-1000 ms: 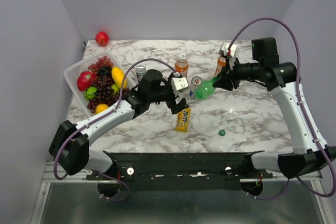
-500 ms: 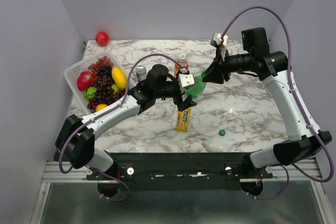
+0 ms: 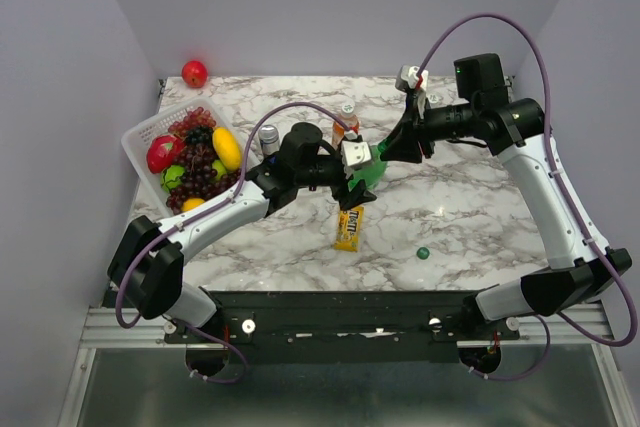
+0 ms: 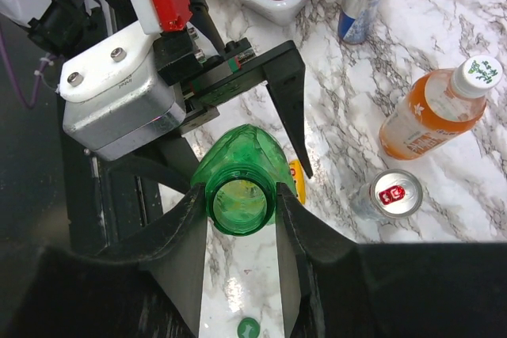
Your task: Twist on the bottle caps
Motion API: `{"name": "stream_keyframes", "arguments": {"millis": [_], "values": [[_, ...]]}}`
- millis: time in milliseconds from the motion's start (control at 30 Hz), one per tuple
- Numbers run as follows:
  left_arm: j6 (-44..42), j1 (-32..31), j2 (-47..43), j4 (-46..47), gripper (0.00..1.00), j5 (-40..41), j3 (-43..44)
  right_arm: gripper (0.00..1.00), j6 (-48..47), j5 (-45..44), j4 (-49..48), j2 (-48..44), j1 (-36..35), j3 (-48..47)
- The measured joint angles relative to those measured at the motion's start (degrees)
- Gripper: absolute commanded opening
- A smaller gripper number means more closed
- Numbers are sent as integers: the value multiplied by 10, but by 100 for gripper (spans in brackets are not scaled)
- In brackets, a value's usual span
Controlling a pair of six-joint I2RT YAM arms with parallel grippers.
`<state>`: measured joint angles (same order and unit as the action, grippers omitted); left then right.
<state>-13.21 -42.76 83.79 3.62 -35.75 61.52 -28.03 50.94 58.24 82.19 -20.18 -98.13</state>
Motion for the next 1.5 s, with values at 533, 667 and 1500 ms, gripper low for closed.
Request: {"name": "stream_keyframes", "arguments": {"millis": [533,667,1500], "values": [[4,4,7,3,51,-33,6,49,-4,-4,1,0,-12,0],[3,10,5,-1,42,-33,6,65,0,-29,-2,-8,-8,7],[7,33,-170,-24,0,96,-141,65,-511,-226,-61,-162,44,585]]}}
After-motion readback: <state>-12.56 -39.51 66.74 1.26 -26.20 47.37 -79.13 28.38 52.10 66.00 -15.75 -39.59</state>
